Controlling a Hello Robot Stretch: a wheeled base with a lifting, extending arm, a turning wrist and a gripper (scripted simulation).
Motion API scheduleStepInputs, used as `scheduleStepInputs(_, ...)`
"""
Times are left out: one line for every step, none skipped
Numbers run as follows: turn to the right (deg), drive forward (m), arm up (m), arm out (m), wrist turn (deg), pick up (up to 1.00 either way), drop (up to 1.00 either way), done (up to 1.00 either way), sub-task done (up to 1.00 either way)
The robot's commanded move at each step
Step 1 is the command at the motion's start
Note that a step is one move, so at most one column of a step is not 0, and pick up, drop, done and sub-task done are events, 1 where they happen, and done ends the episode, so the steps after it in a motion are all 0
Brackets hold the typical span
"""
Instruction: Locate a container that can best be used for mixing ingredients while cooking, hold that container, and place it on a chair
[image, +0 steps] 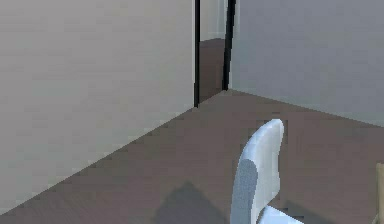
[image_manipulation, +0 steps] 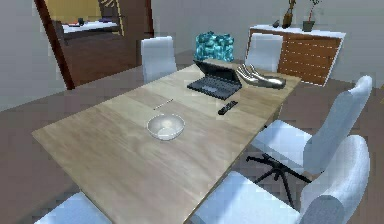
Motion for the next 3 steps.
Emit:
scheduleStepInputs(0.0, 0.0, 0.5, 0.0, 0.0, 0.0, 0.0, 0.0, 0.0)
scheduleStepInputs(0.0, 0.0, 0.38, 0.0, 0.0, 0.0, 0.0, 0.0, 0.0)
scheduleStepInputs(0.0, 0.0, 0.0, 0.48, 0.0, 0.0, 0.0, 0.0, 0.0)
